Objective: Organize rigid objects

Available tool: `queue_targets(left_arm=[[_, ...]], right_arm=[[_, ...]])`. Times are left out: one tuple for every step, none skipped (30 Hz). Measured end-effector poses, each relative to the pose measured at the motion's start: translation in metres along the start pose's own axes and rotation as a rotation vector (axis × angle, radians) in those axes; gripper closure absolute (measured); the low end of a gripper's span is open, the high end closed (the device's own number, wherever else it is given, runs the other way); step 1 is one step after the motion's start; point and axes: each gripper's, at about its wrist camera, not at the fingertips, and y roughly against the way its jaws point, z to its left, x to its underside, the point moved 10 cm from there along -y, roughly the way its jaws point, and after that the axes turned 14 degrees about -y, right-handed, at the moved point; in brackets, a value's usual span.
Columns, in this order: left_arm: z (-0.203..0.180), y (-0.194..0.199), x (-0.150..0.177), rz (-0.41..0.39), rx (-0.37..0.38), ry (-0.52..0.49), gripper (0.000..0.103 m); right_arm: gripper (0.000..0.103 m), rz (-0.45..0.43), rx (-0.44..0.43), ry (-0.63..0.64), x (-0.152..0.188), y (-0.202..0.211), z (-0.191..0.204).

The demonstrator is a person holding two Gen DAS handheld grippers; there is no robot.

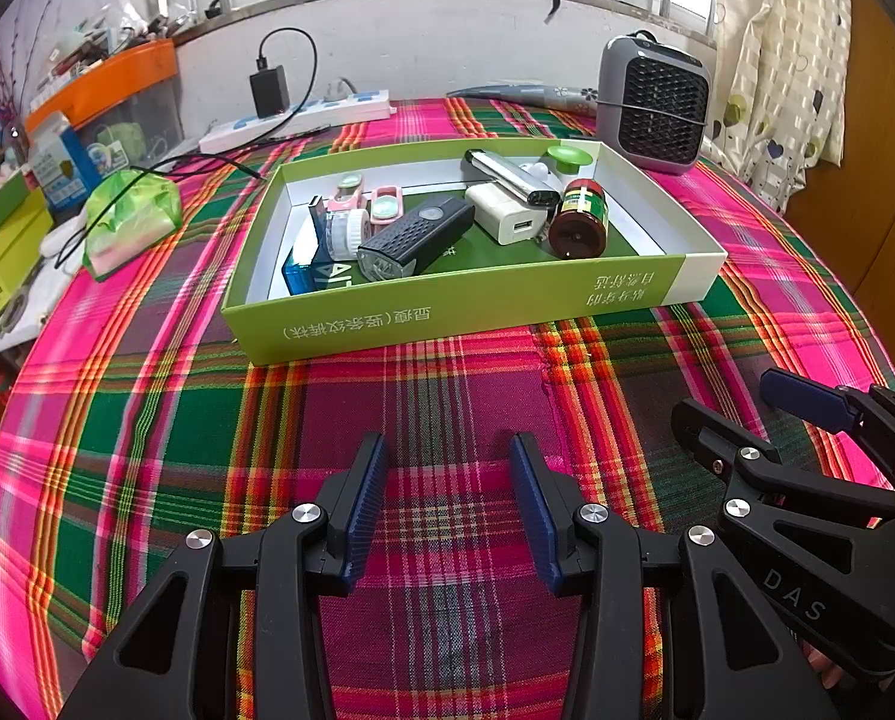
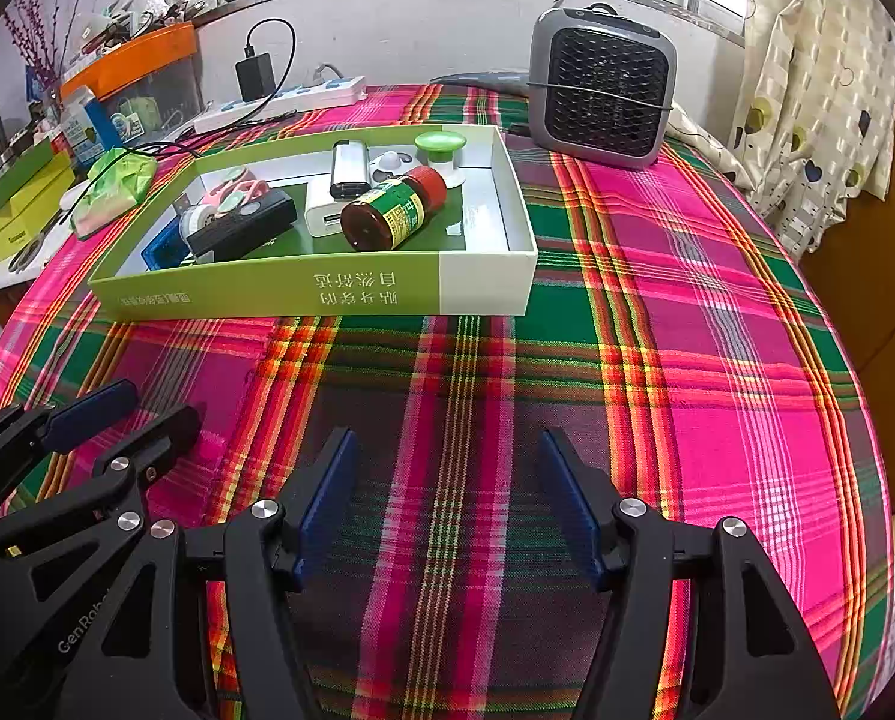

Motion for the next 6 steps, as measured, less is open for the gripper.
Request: queue_targets(left_arm=[[0.0002,0.0,0.0,0.0,0.0,0.0,0.061],[0.0001,0.0,0.0,0.0,0.0,0.0,0.061],[0.0002,0.0,0.0,0.0,0.0,0.0,0.061],[-0.0003,-0.0001,-0.0001,0.0,0.0,0.0,0.061],[-0.0008,-0.0001,-0.0002,0.0,0.0,0.0,0.061],[-0.0001,0.0,0.0,0.0,0.0,0.0,0.061]], right_arm=[[0.04,0.0,0.0,0.0,0.0,0.0,0.0],[0.04,0.0,0.0,0.0,0.0,0.0,0.0],[0.04,0.0,0.0,0.0,0.0,0.0,0.0],[0.04,0.0,0.0,0.0,0.0,0.0,0.0],[0.04,0.0,0.0,0.0,0.0,0.0,0.0],[0.04,0.0,0.0,0.0,0.0,0.0,0.0]])
